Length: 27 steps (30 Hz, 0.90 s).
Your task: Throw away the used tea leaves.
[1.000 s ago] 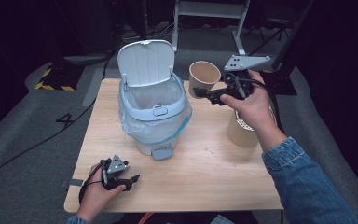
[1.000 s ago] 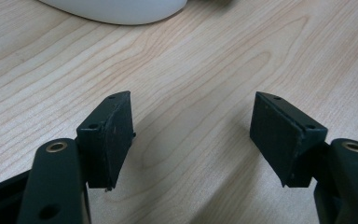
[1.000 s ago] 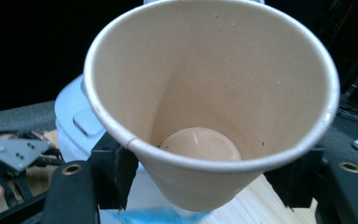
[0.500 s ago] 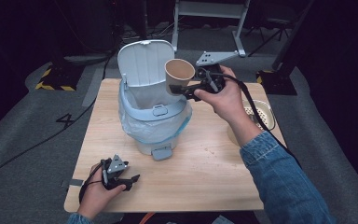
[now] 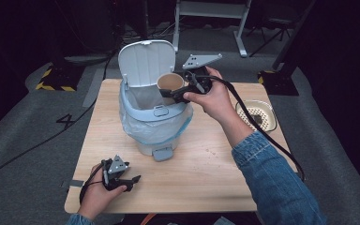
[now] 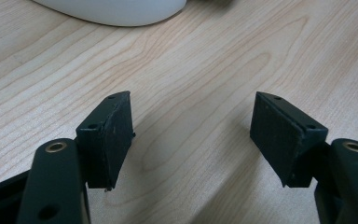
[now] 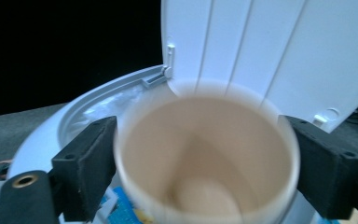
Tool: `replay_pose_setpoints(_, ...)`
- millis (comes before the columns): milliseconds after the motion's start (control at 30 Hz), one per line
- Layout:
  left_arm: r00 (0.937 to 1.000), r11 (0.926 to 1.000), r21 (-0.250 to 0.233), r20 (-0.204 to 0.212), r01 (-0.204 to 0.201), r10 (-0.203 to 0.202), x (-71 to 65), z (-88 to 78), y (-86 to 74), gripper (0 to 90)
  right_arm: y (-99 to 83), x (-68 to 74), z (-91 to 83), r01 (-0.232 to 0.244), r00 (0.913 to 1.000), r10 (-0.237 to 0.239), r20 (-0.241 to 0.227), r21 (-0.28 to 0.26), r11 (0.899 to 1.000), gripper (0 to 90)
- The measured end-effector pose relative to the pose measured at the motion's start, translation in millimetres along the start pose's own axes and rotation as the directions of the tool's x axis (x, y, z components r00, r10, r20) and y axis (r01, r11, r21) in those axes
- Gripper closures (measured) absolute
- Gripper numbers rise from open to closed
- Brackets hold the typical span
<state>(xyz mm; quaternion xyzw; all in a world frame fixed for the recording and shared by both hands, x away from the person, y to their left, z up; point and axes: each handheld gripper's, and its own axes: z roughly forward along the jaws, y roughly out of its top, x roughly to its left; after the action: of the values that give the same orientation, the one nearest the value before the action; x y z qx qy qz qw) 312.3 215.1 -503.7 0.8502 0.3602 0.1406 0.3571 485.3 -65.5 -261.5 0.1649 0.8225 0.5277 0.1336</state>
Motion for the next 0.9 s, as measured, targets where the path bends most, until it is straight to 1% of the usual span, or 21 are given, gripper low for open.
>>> replay_pose_setpoints(33,1.0000,1.0000,0.000,0.000,-0.001,0.001,0.0,0.0,0.0,30.4,0.1,0.2,-0.5,0.005,1.0000,-0.005,-0.002,0.001,1.000,15.8)
replay_pose_setpoints(133,1.0000,1.0000,0.000,0.000,0.000,0.000,0.0,0.0,0.0,30.4,1.8,1.3,-3.3,0.014,0.9999,-0.015,-0.006,-0.024,1.000,15.9)
replay_pose_setpoints(200,1.0000,1.0000,0.000,0.000,0.000,0.000,0.0,0.0,0.0,30.4,3.0,1.4,-5.5,0.012,0.9999,-0.012,-0.006,-0.031,0.999,15.9)
replay_pose_setpoints(333,1.0000,1.0000,0.000,0.001,0.000,0.000,0.0,0.0,0.0,30.4,4.2,2.1,-12.6,0.027,0.9996,-0.027,0.003,-0.021,0.999,16.2)
replay_pose_setpoints(433,1.0000,1.0000,0.000,-0.001,-0.001,0.001,-0.1,0.0,0.0,30.4,6.8,2.5,-22.5,0.037,0.9992,-0.036,0.017,-0.016,0.999,18.1)
replay_pose_setpoints(500,1.0000,1.0000,0.000,0.001,-0.003,0.003,0.1,0.0,0.1,30.4,8.1,2.5,-30.1,0.042,0.9988,-0.042,0.027,-0.019,0.999,24.4)
replay_pose_setpoints(567,1.0000,1.0000,-0.001,0.002,0.004,-0.004,-0.3,0.1,-0.1,30.6,8.4,1.8,-40.8,0.049,0.9983,-0.049,0.032,-0.016,0.999,35.1)
replay_pose_setpoints(633,1.0000,1.0000,-0.001,0.002,0.004,-0.004,-0.4,0.0,-0.1,30.8,7.3,1.3,-54.7,0.043,0.9985,-0.043,0.033,-0.013,0.999,46.0)
replay_pose_setpoints(667,1.0000,1.0000,-0.001,-0.001,0.002,-0.002,-0.4,-0.2,-0.1,31.1,6.4,1.1,-59.7,0.039,0.9987,-0.038,0.034,-0.011,0.999,49.7)
replay_pose_setpoints(700,1.0000,1.0000,-0.006,0.000,0.002,-0.002,-0.4,-0.6,-0.3,32.7,5.2,0.5,-66.6,0.034,0.9987,-0.034,0.039,-0.001,0.999,52.4)
replay_pose_setpoints(733,1.0000,1.0000,-0.009,0.000,0.002,-0.002,-0.4,-0.8,-0.4,36.7,3.3,-0.1,-75.2,0.028,0.9985,-0.028,0.047,0.004,1.000,56.0)
replay_pose_setpoints(767,1.0000,0.9999,-0.014,0.002,-0.002,0.002,-0.1,-1.0,-0.2,38.1,2.1,-0.8,-80.4,0.026,0.9985,-0.026,0.049,0.004,1.000,56.9)
replay_pose_setpoints(833,0.9999,0.9995,-0.032,0.014,0.002,-0.002,-0.5,-1.3,0.5,38.4,-1.4,-2.4,-93.9,0.021,0.9985,-0.022,0.051,0.005,1.000,57.4)
replay_pose_setpoints(867,0.9997,0.9990,-0.043,0.020,0.012,-0.011,-1.4,-2.1,1.7,38.5,-3.4,-3.1,-100.5,0.022,0.9983,-0.023,0.054,0.005,1.000,57.0)
replay_pose_setpoints(900,0.9998,0.9989,-0.047,0.020,0.004,-0.003,-1.1,-2.9,2.9,38.5,-5.9,-4.0,-108.7,0.024,0.9978,-0.024,0.061,0.006,1.000,55.6)
